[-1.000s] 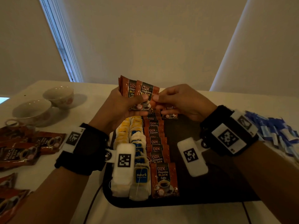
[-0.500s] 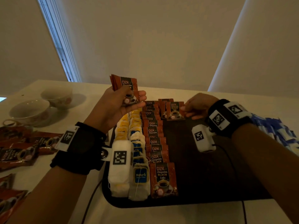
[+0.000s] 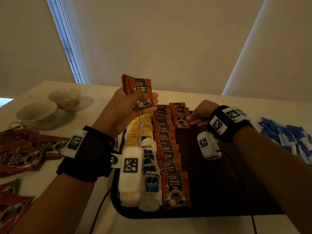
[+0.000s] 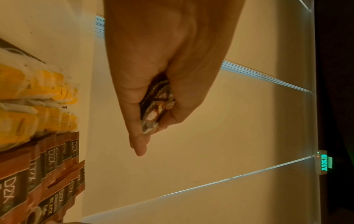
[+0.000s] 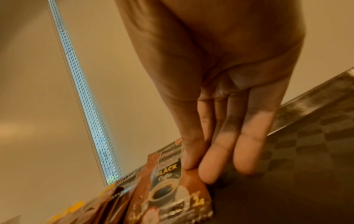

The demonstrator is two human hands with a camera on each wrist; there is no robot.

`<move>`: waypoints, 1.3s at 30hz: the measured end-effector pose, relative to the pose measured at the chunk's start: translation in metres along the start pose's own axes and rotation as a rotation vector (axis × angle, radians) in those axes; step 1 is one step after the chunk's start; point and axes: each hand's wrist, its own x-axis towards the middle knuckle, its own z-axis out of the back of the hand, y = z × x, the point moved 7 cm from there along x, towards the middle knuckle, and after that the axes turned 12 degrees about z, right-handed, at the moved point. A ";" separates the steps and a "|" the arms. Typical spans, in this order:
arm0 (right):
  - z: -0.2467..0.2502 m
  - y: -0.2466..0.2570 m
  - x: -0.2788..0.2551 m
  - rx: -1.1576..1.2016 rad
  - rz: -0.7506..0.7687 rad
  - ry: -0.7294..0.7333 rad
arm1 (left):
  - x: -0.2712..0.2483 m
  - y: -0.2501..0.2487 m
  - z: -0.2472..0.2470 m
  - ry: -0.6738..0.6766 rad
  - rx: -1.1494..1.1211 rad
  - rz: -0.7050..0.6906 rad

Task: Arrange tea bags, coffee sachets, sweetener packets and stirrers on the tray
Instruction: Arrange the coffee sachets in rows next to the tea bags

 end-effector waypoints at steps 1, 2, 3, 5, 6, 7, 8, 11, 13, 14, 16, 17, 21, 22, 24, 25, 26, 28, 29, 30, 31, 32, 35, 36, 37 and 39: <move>-0.001 0.000 0.002 -0.003 0.006 -0.007 | 0.000 0.000 0.000 0.000 0.006 0.000; -0.001 0.000 0.003 -0.009 0.009 -0.009 | 0.000 0.001 0.000 0.001 0.011 0.000; -0.002 0.000 0.004 -0.016 0.010 -0.005 | 0.000 0.001 0.000 0.002 0.015 0.002; -0.001 0.000 0.004 -0.026 0.009 0.003 | 0.001 0.003 0.001 0.003 0.020 0.006; 0.001 0.000 0.002 -0.034 0.010 0.003 | 0.002 0.003 0.001 0.001 0.027 0.007; 0.004 0.002 0.001 -0.044 0.017 -0.005 | 0.002 0.004 0.002 -0.003 0.038 0.008; 0.008 0.006 -0.001 -0.050 0.040 -0.024 | 0.002 0.005 0.002 -0.004 0.049 0.006; 0.021 0.028 -0.013 0.039 0.221 -0.118 | 0.000 0.005 -0.001 -0.002 0.068 -0.008; 0.020 0.048 -0.034 0.222 0.373 -0.109 | -0.001 0.004 -0.003 -0.001 0.073 -0.018; 0.015 0.057 -0.046 0.308 0.419 -0.069 | -0.002 0.004 -0.004 -0.002 0.075 -0.019; 0.001 0.071 -0.067 0.382 0.468 0.029 | -0.003 0.005 -0.006 -0.003 0.095 -0.021; -0.006 0.076 -0.074 0.386 0.487 0.059 | -0.004 0.006 -0.008 -0.003 0.113 -0.024; -0.019 0.087 -0.087 0.428 0.560 0.004 | -0.006 0.008 -0.014 0.009 0.146 -0.029; -0.017 0.087 -0.087 0.445 0.568 -0.019 | -0.007 0.007 -0.015 0.008 0.147 -0.033; -0.012 0.086 -0.087 0.482 0.568 -0.063 | -0.007 0.007 -0.015 -0.003 0.142 -0.035; -0.007 0.084 -0.086 0.495 0.558 -0.086 | -0.007 0.006 -0.014 -0.016 0.131 -0.030; -0.001 0.081 -0.084 0.497 0.541 -0.107 | -0.008 0.006 -0.013 -0.034 0.113 -0.023; 0.013 0.071 -0.079 0.448 0.491 -0.139 | -0.008 0.003 -0.008 -0.069 0.066 -0.011; 0.019 0.065 -0.075 0.414 0.456 -0.148 | -0.008 0.001 -0.006 -0.079 0.040 -0.005; 0.025 0.057 -0.071 0.388 0.414 -0.156 | -0.008 0.000 -0.004 -0.083 0.016 0.001; 0.029 0.048 -0.065 0.367 0.365 -0.165 | -0.009 -0.002 -0.002 -0.083 -0.005 0.004; 0.032 0.038 -0.060 0.342 0.314 -0.175 | -0.009 -0.003 -0.001 -0.082 -0.019 0.005; 0.029 0.012 -0.045 0.198 0.190 -0.152 | -0.011 -0.006 0.001 -0.080 -0.030 0.002; 0.025 0.006 -0.042 0.141 0.159 -0.119 | -0.011 -0.006 0.001 -0.080 -0.031 0.002; 0.019 0.001 -0.039 0.091 0.128 -0.081 | -0.011 -0.006 0.000 -0.080 -0.030 0.002; 0.010 -0.003 -0.034 0.026 0.088 -0.024 | -0.011 -0.005 0.000 -0.083 -0.024 0.001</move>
